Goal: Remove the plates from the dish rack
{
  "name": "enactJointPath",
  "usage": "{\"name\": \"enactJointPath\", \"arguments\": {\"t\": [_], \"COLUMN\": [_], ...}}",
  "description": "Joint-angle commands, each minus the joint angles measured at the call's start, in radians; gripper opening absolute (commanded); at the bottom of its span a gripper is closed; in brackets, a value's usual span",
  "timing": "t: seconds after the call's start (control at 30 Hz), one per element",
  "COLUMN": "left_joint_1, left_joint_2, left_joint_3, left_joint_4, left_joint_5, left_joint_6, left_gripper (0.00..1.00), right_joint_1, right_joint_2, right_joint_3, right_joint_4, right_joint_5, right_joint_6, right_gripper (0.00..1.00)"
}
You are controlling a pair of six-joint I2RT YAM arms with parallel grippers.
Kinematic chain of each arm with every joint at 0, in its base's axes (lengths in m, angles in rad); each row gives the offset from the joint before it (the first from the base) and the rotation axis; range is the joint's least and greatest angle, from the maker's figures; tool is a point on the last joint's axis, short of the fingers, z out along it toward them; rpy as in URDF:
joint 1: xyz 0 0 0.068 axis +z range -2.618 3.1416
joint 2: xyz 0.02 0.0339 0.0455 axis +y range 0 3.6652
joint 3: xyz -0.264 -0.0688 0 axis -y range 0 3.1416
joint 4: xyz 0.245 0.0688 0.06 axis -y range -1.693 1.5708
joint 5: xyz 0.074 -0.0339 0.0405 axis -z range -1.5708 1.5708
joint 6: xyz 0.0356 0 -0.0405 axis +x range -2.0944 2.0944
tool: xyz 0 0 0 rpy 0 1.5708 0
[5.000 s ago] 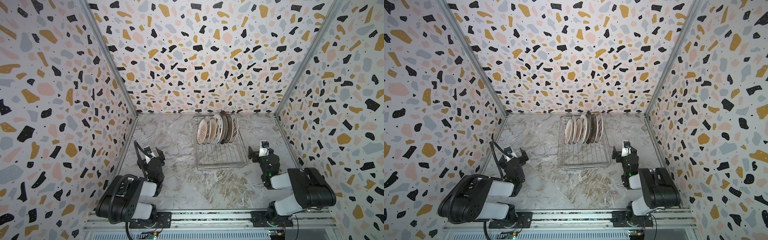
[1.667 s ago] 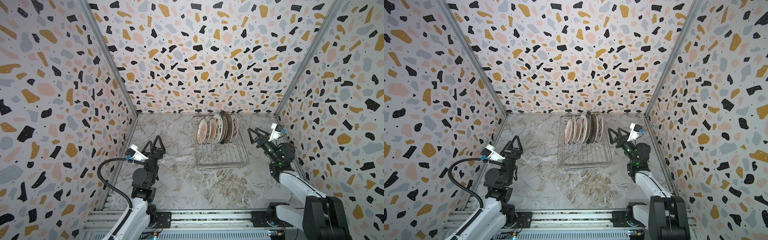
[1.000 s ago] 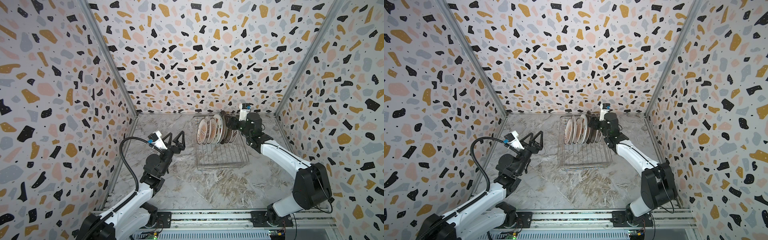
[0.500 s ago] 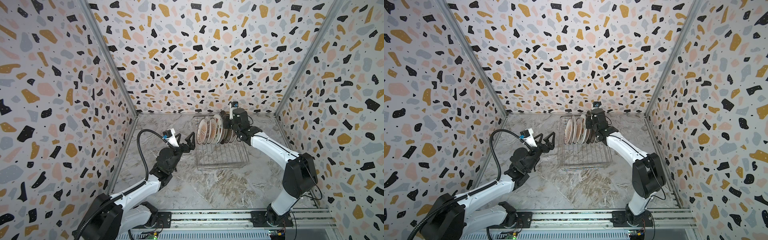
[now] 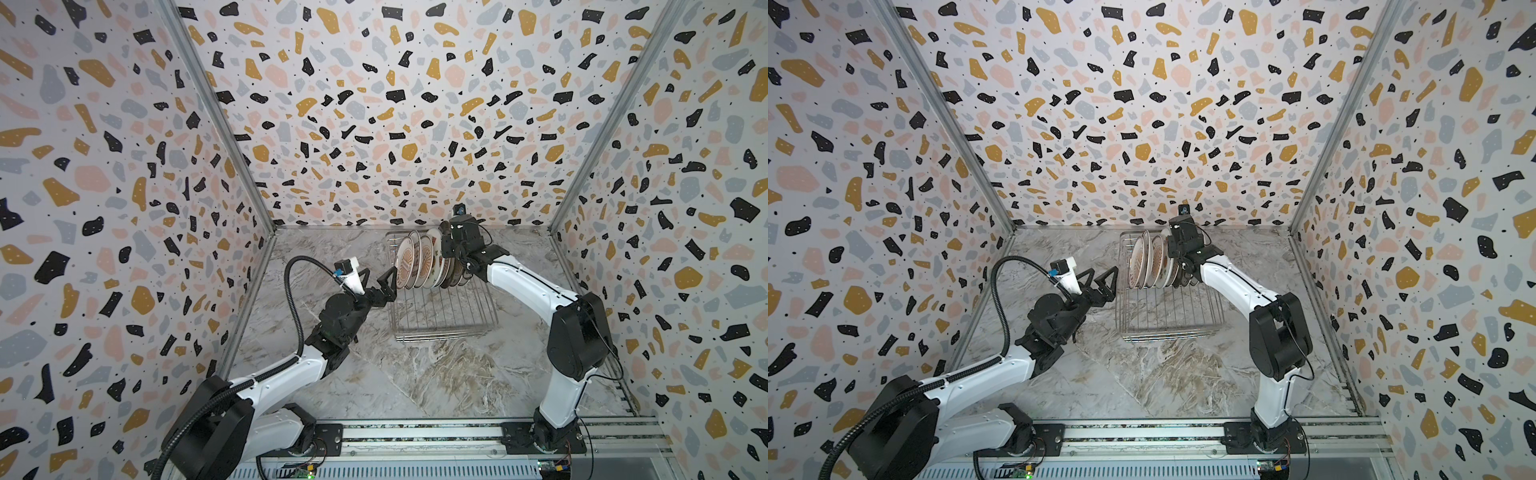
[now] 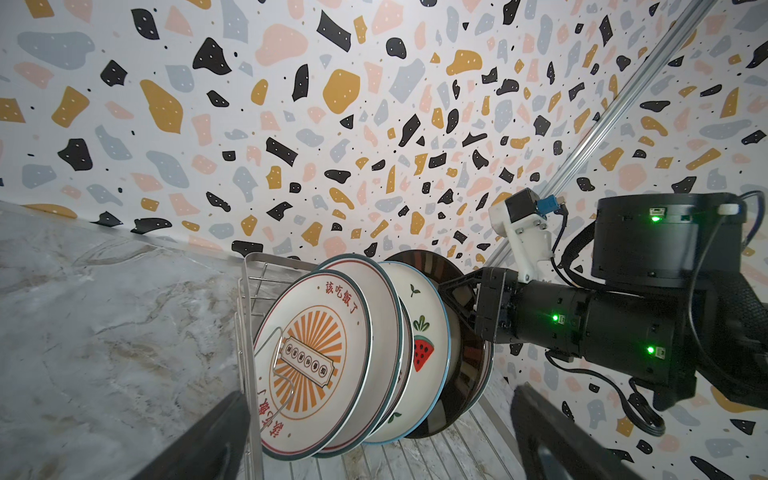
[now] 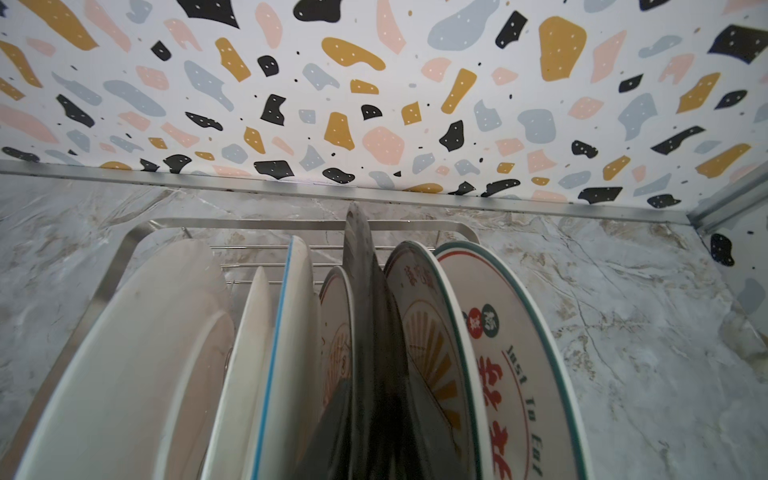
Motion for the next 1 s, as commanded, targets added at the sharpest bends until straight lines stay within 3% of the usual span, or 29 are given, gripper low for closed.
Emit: {"name": "enactJointPath", "arguments": {"t": [0.0,0.2,0.5,0.97], "left_joint_1": [-0.010,-0.010,-0.010,-0.011], "left_joint_2": [0.006,0.026,0.053,0.065], "left_joint_3": [0.038,0.045,0.054,0.047], "left_joint_4": [0.070,0.074,0.083,0.103], "left_joint_5": [0.004,0.010,0.011,0.017], "left_joint_6": [0.007,0.006,0.004,-0.015], "left_gripper": [1.00,0.99,1.00,1.00], "right_joint_1": [0.010,0.015,0.049,0.079], "right_joint_2": [0.021,0.038,0.116,0.047], "right_joint_3": [0.056,0.081,0.187,0.196], "right_joint_4": [-0.078,-0.096,-0.175,-0.126], "right_joint_5": [0.039,0.068,0.202,0.301], "right_joint_6": [-0.003,-0.011,-0.043,-0.126], "right_gripper": [0.22,0.17,0.07,0.06]}}
